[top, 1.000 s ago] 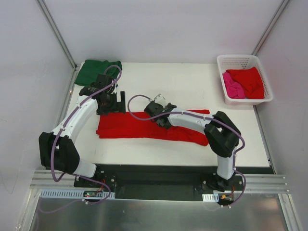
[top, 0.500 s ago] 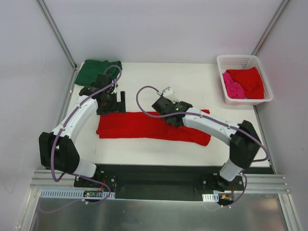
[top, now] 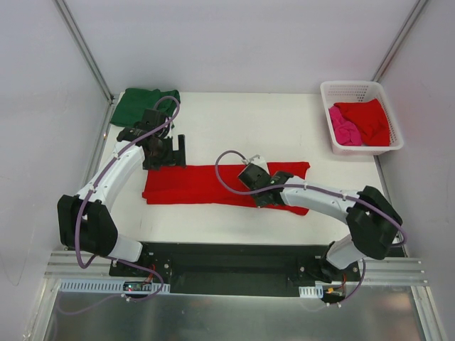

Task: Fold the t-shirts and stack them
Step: Fold the tshirt

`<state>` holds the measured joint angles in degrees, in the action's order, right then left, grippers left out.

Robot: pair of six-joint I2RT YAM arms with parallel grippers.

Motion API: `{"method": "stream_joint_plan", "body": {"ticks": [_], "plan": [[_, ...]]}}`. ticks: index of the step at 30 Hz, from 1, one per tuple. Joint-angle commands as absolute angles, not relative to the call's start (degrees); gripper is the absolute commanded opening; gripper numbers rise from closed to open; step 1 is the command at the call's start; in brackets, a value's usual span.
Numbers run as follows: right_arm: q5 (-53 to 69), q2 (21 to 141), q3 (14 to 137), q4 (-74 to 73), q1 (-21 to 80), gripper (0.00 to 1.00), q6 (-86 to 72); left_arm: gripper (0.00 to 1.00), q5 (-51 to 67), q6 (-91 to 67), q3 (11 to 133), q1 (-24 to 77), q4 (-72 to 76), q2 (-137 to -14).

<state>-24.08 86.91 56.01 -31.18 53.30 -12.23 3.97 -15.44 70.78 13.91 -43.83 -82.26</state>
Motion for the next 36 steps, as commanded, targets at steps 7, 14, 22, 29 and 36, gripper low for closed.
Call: {"method": "stream_joint_plan", "body": {"ticks": [7, 14, 22, 29, 36], "plan": [[-20.65, 92.63, 57.39, -21.88, 52.74, 0.01, -10.99, 0.99, 3.43, -14.59, 71.72, 14.24, -43.68, -81.82], [-22.58, 92.03, 59.59, -23.90, 51.50, 0.01, -9.49, 0.99, 3.43, -14.33, 72.42, 14.24, -43.59, -82.53], [-23.82, 92.90, 61.26, -24.26, 49.40, 0.01, -7.03, 0.99, 3.60, -14.41, 72.77, 14.24, -43.59, -83.32], [-23.82, 95.89, 61.52, -21.98, 48.08, 0.01, -6.07, 0.99, 2.90, -14.15, 72.25, 14.24, -43.59, -82.88], [-25.92, 99.40, 63.10, -21.36, 47.64, 0.01, -5.19, 0.99, 2.29, -13.98, 71.54, 14.24, -43.68, -82.44]]}}
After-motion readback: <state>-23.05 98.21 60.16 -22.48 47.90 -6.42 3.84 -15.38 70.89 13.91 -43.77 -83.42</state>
